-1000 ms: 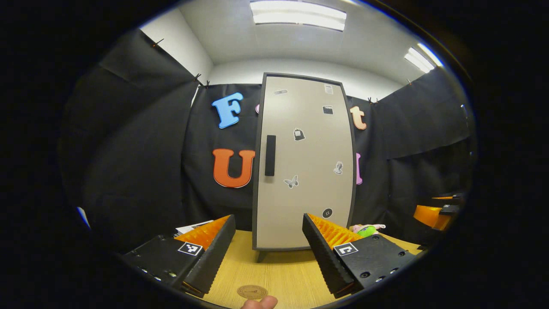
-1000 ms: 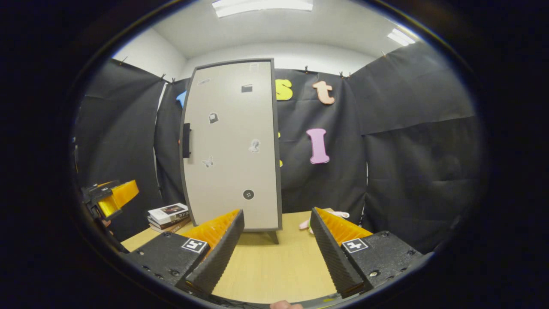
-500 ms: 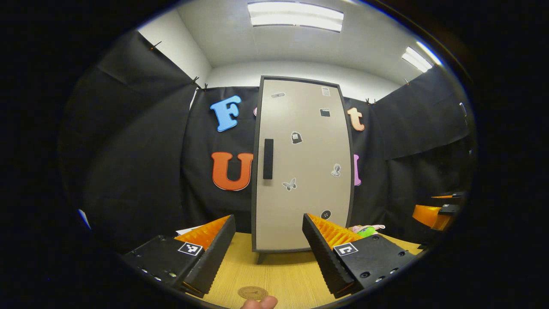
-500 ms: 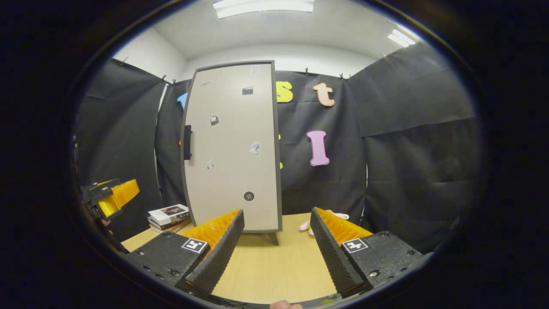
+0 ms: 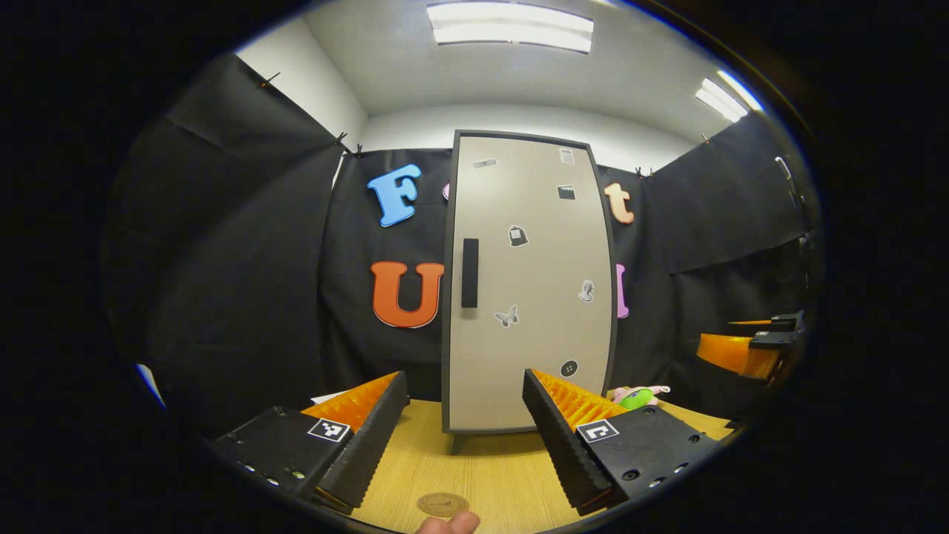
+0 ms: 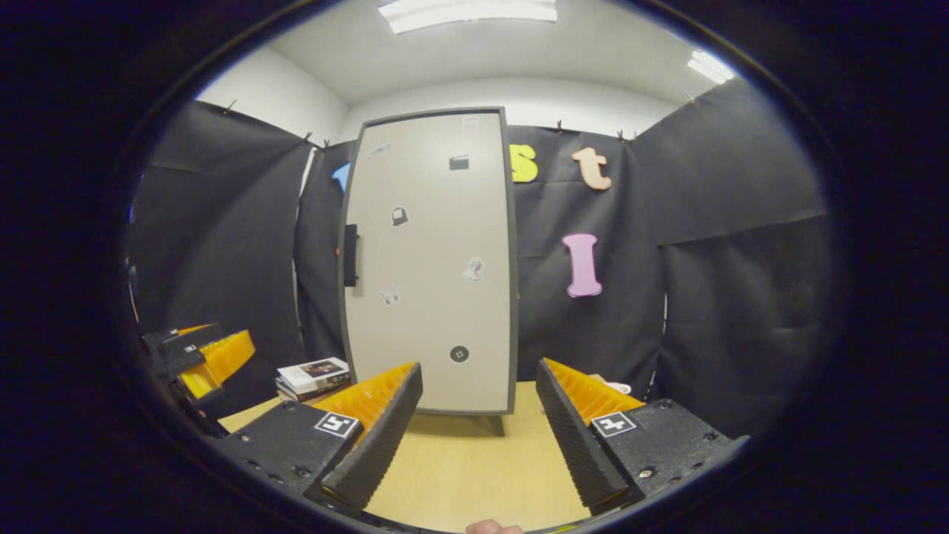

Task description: Open the cabinet door with the right hand, grasp the bottle in the cabinet with the left hand and place it on the coaster, then close the cabinet door with the right hand.

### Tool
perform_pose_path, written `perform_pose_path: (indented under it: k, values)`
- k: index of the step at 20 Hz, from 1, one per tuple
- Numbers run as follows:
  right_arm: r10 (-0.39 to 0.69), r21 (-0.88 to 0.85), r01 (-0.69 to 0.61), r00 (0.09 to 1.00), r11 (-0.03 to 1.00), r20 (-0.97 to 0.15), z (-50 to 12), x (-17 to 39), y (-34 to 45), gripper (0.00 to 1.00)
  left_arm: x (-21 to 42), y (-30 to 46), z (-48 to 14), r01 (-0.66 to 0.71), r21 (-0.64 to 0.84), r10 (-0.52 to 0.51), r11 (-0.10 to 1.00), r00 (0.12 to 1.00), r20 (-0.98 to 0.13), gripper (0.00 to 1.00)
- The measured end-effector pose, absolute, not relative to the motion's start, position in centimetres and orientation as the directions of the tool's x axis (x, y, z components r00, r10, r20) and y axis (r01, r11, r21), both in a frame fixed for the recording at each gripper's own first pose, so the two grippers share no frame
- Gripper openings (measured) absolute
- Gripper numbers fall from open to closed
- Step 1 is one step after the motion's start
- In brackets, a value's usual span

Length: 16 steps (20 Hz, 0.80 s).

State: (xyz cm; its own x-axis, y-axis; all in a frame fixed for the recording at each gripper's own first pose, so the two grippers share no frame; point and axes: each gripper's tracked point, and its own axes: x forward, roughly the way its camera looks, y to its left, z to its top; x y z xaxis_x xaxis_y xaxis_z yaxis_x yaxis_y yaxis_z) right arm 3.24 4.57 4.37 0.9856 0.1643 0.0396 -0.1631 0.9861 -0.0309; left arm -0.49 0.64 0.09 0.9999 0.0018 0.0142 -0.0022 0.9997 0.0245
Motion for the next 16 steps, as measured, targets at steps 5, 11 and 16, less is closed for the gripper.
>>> perform_pose_path:
  k: [5, 11, 16]
  values:
    - [0.342, -0.033, -0.341, 0.939, 0.939, 0.034, 8.3, 8.8, 12.1, 0.99, -1.2, 1.9, 0.6, -0.029, 0.032, 0.029, 0.999, 0.999, 0.014, 0.95]
    - [0.401, -0.060, -0.398, 0.914, 0.916, 0.058, 11.7, 15.7, 18.9, 0.99, -2.1, 3.6, 0.6, -0.074, 0.040, 0.074, 0.996, 0.997, 0.002, 0.95]
    - [0.427, -0.102, -0.423, 0.904, 0.900, 0.026, 11.9, 20.3, 24.4, 0.99, -2.1, 4.5, 0.9, -0.091, 0.042, 0.091, 0.995, 0.996, 0.009, 0.95]
